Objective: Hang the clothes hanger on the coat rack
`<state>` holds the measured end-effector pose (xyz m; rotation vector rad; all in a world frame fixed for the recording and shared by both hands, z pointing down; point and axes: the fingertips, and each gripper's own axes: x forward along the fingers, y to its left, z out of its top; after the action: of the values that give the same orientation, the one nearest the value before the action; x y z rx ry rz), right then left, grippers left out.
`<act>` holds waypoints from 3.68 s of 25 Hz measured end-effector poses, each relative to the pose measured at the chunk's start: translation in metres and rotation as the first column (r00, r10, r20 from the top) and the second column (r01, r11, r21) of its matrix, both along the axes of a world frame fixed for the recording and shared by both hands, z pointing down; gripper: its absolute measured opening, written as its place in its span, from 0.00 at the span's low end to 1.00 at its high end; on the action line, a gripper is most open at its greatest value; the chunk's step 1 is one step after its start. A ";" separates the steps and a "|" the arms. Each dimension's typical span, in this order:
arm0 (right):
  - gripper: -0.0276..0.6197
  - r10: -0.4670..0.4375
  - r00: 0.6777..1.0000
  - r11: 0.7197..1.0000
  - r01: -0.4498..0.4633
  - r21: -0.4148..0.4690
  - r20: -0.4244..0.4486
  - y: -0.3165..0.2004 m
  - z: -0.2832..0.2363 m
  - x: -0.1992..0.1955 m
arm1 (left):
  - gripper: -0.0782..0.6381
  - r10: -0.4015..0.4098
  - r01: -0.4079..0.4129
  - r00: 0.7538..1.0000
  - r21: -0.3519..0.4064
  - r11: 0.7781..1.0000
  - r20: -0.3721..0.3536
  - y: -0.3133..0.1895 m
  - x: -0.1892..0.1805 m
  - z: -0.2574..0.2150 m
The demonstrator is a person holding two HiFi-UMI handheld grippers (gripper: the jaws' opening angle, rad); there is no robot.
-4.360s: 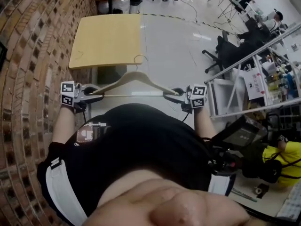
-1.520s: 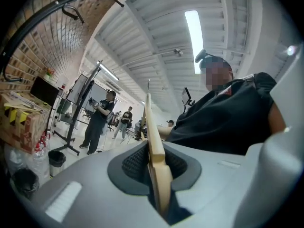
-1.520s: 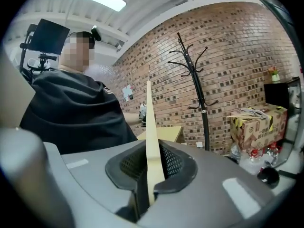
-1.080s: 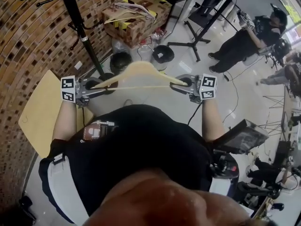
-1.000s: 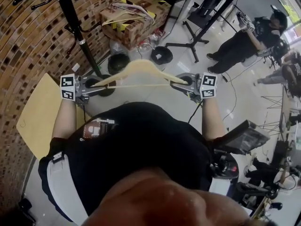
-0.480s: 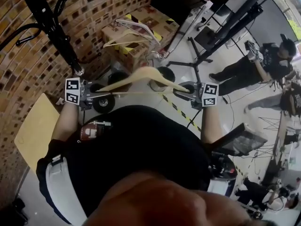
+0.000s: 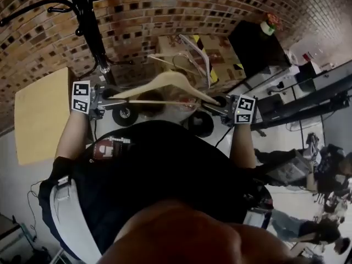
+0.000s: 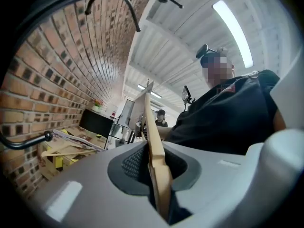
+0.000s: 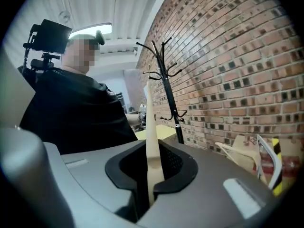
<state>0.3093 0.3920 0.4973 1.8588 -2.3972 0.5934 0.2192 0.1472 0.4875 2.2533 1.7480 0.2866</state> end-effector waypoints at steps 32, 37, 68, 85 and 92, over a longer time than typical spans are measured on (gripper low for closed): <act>0.12 -0.756 0.614 0.599 0.788 0.139 -0.227 -0.217 -0.129 0.136 | 0.18 -0.687 0.737 0.676 0.247 0.629 -0.266 -0.052 -0.020 -0.146; 0.12 -0.827 0.483 0.460 0.876 0.146 -0.290 -0.233 -0.158 0.170 | 0.18 -0.768 0.836 0.548 0.246 0.490 -0.333 -0.028 0.003 -0.173; 0.12 -0.961 0.232 0.209 0.966 0.149 -0.153 -0.359 -0.160 0.178 | 0.18 -0.947 0.950 0.269 0.213 0.231 -0.176 -0.077 0.013 -0.184; 0.13 -0.975 0.221 0.223 0.972 0.080 0.037 -0.398 -0.082 0.158 | 0.18 -0.986 0.974 0.166 0.152 0.168 0.024 -0.113 -0.007 -0.107; 0.14 -0.962 0.251 0.262 0.960 0.102 0.109 -0.410 -0.035 0.160 | 0.18 -0.983 0.981 0.163 0.092 0.171 0.088 -0.128 -0.009 -0.058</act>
<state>0.4691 -0.0178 0.4626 -0.0294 -2.9454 0.5268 0.2099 0.0193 0.4291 2.7294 -0.1404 0.1135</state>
